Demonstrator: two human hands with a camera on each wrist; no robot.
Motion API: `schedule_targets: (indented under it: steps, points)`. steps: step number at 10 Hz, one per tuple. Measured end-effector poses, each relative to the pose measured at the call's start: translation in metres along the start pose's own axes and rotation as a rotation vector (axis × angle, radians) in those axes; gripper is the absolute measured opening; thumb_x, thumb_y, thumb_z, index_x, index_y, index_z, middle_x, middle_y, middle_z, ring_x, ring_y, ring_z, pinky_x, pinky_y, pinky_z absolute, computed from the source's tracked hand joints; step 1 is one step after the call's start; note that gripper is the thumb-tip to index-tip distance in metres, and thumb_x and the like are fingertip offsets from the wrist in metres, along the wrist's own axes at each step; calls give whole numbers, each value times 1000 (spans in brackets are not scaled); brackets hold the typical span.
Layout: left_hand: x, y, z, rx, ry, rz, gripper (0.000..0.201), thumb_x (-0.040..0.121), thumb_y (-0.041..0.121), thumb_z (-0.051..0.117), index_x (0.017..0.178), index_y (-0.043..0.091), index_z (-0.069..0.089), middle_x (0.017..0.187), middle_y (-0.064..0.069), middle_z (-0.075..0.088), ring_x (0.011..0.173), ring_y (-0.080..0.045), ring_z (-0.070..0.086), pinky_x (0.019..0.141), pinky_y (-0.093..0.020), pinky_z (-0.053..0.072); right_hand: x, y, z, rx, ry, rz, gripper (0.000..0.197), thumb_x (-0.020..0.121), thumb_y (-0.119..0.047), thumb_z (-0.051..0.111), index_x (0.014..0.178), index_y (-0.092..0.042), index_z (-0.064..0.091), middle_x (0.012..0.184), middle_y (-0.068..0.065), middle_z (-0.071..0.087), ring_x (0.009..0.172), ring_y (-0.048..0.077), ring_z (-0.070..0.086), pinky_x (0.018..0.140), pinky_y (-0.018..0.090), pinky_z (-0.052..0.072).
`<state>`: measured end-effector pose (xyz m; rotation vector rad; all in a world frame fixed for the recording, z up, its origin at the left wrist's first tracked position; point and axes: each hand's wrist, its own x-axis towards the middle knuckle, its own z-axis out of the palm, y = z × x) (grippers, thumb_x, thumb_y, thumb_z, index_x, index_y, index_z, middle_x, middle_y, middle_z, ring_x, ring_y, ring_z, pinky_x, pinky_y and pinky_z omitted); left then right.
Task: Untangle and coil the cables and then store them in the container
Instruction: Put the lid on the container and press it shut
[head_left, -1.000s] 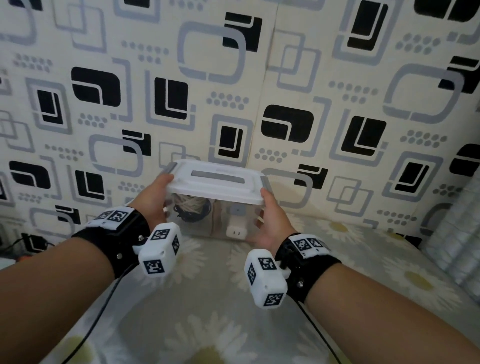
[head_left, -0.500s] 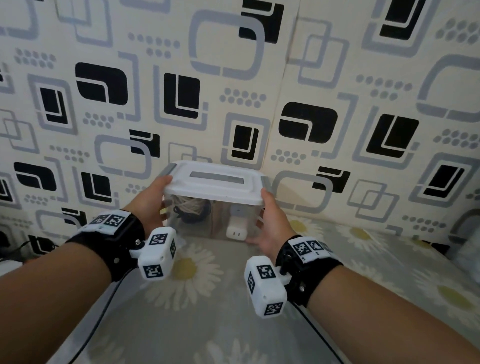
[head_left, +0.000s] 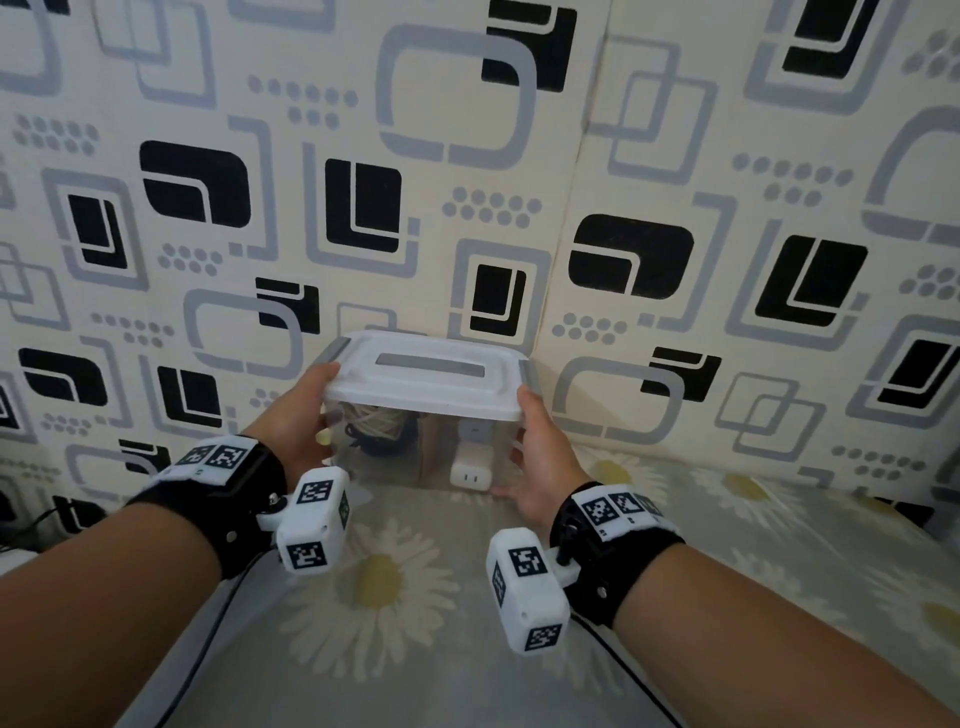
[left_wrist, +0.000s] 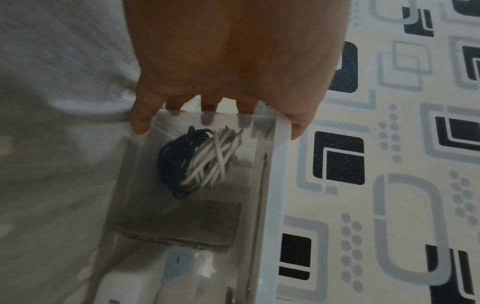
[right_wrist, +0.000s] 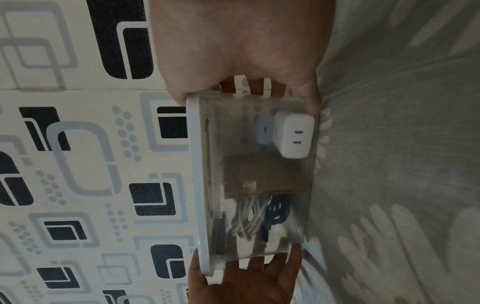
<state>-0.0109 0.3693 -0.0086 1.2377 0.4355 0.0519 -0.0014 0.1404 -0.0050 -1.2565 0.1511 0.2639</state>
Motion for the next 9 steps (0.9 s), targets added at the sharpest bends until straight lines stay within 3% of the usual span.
schedule_targets:
  steps: [1, 2, 4, 5, 6, 7, 8, 9]
  points:
    - [1, 0, 0, -4, -8, -2, 43, 90, 55, 50, 104, 16, 58, 87, -4, 57, 49, -22, 51, 56, -38, 52, 7, 5, -1, -26, 17, -20, 42, 94, -55, 46, 129, -32, 47, 118, 0, 57, 99, 19, 56, 87, 58, 50]
    - [1, 0, -1, 8, -10, 6, 44, 90, 55, 48, 105, 15, 58, 82, -4, 57, 41, -19, 52, 55, -37, 52, 10, 6, -1, -35, 21, -27, 47, 92, -58, 47, 132, -32, 45, 122, 0, 55, 104, 20, 54, 87, 59, 49]
    - [-5, 2, 1, -5, -8, 29, 47, 91, 56, 48, 114, 17, 59, 85, -5, 61, 60, -24, 53, 58, -35, 49, 12, 10, 0, -40, 24, -28, 53, 89, -63, 48, 133, -34, 45, 126, 0, 55, 108, 23, 56, 88, 62, 49]
    - [-9, 1, 4, -42, -42, 28, 50, 80, 68, 58, 87, 18, 65, 70, -3, 57, 57, -20, 41, 58, -36, 39, 8, 7, 1, -65, 8, -28, 53, 89, -65, 46, 132, -33, 45, 123, -1, 56, 102, 19, 56, 87, 59, 50]
    - [-11, 0, 4, -24, 30, 23, 62, 79, 76, 50, 102, 19, 58, 91, -2, 60, 79, -22, 53, 72, -44, 47, 3, 5, 3, -191, 38, -53, 79, 80, -78, 43, 138, -25, 42, 140, 6, 49, 122, 29, 50, 102, 59, 41]
    - [-16, -2, 3, -7, 28, 22, 71, 80, 78, 46, 114, 17, 52, 100, -4, 61, 89, -24, 58, 75, -47, 51, 5, 5, -1, -242, 76, -97, 89, 78, -82, 38, 147, -25, 33, 151, 3, 37, 138, 29, 36, 111, 57, 30]
    - [-26, 2, 0, -16, 10, 26, 88, 77, 80, 47, 137, 16, 50, 140, -13, 52, 128, -35, 50, 94, -52, 47, -4, -1, -5, -235, 90, -127, 86, 79, -82, 36, 146, -28, 35, 147, -3, 40, 133, 22, 39, 112, 51, 30]
    - [-32, 7, -7, 19, 49, 21, 101, 61, 89, 51, 139, 24, 50, 147, -6, 45, 133, -33, 42, 100, -58, 40, -10, -9, -9, -200, 46, -191, 62, 93, -68, 32, 136, -27, 48, 129, -4, 53, 112, 16, 47, 105, 40, 35]
